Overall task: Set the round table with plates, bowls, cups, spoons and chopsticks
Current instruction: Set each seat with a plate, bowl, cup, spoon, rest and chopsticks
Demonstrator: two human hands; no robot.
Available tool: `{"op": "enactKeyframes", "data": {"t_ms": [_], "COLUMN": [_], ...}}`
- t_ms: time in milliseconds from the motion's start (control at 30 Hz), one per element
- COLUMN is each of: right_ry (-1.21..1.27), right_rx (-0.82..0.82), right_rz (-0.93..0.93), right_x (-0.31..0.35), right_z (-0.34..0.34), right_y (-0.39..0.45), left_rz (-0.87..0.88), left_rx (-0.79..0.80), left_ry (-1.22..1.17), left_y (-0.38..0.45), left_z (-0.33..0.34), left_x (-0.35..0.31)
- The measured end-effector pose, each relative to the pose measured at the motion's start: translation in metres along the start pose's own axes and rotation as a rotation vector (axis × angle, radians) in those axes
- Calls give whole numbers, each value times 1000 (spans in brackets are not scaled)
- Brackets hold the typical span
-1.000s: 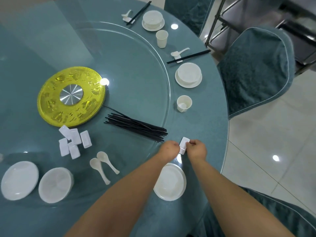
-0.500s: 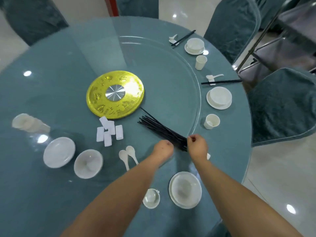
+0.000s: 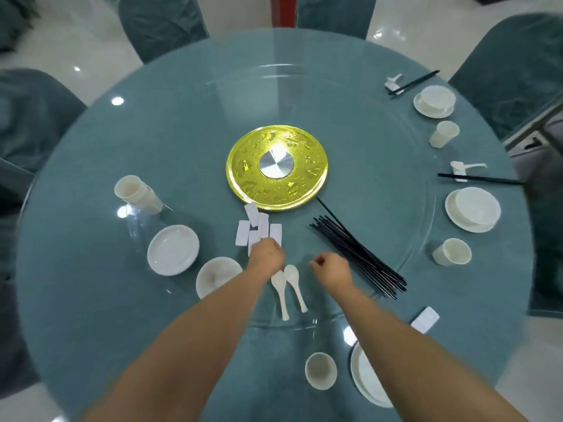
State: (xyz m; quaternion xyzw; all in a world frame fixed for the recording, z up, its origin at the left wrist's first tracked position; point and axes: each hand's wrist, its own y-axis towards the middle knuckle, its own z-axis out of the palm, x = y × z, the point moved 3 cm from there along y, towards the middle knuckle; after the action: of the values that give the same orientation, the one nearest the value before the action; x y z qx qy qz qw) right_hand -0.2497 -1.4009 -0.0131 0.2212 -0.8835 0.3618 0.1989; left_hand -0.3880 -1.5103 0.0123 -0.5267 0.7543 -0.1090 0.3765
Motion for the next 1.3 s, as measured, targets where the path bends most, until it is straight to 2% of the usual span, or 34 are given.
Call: {"op": "enactKeyframes", "data": {"t_ms": [100, 300, 733, 867, 1067, 1300], "right_ry": [-178, -407, -348, -235, -139, -38], "right_rx": [188, 279, 129, 87, -1, -117], "right_rz": [8, -14, 72, 122, 145, 206], "right_x": [9, 12, 0, -7, -38, -95], "right_z": [26, 53, 44, 28, -6, -47], "right_y": [-3, -17, -47, -55, -76, -98], "left_rz": [7, 17, 83, 102, 155, 226], "left_rx": [30, 6, 28, 38, 57, 182], "left_ry": [15, -32, -114, -108, -66, 34], "left_y": [5, 4, -24, -35, -57, -80], "left_z": [2, 6, 11, 12, 32, 81], "left_x": [10, 14, 19, 15, -1, -45]}}
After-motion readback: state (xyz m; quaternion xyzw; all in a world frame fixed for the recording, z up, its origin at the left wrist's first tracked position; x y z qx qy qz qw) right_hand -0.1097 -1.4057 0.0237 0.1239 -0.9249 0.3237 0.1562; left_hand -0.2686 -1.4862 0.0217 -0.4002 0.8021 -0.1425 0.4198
